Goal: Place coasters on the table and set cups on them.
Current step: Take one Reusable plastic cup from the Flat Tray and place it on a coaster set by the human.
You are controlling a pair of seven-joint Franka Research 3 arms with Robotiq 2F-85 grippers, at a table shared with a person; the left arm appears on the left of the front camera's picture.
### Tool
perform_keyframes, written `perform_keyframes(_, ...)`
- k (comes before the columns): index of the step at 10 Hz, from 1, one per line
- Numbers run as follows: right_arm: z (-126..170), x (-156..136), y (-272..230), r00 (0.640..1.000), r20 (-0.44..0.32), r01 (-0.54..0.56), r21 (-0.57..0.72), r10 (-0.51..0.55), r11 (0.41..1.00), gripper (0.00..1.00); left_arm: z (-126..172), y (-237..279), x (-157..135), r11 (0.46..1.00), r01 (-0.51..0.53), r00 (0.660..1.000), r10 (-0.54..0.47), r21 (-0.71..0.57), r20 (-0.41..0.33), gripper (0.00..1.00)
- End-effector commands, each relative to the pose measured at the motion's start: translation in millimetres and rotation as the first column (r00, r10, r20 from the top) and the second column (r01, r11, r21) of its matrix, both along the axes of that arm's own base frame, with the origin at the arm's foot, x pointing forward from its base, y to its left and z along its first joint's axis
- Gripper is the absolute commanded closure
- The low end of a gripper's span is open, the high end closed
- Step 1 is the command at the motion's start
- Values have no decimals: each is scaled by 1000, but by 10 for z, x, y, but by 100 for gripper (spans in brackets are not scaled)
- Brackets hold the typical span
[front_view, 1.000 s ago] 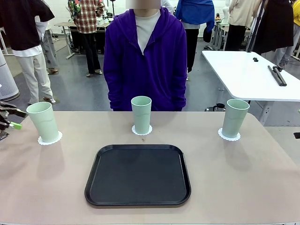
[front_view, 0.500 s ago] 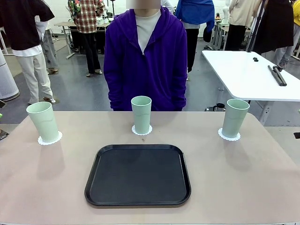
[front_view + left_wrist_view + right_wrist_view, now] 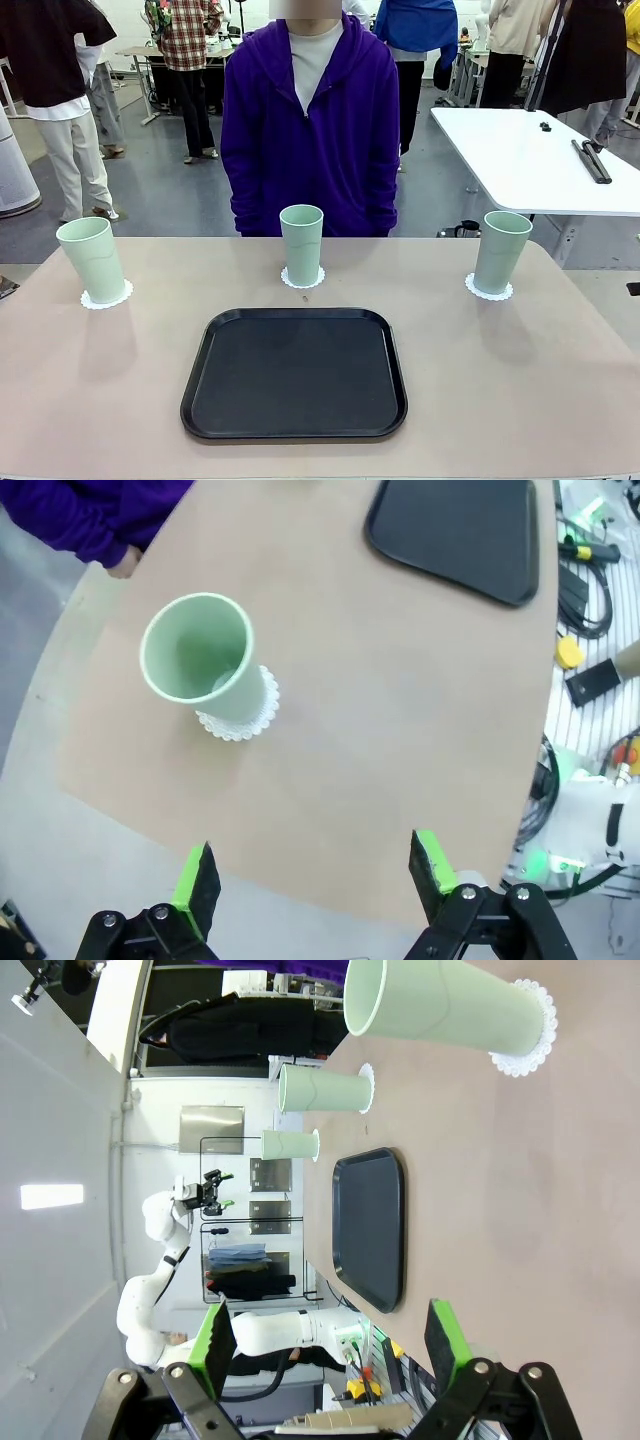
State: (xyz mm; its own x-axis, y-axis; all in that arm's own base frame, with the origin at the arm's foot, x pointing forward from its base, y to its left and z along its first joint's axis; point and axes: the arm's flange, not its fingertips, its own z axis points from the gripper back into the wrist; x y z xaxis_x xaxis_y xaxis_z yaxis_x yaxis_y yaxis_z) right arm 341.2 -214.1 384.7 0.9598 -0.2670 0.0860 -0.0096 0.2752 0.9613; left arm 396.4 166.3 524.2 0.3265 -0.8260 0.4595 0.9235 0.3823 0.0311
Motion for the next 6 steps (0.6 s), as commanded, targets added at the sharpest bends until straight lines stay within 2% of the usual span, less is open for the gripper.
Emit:
perform_keyframes(1,0,-11,6,1000,10,-2,6,2,1000,0,6,-214,-162,998,9,1000,-7,65,-27,0)
perform_keyframes(3,0,-11,6,1000,10,-2,6,2,1000,0,2,-266,-217,998,22,1000,-21,55,-15,0)
perform_keyframes(6,0,-11,6,1000,10,-2,6,2,1000,0,66,-172,-149,999,23,1000,-23,48,-9,0)
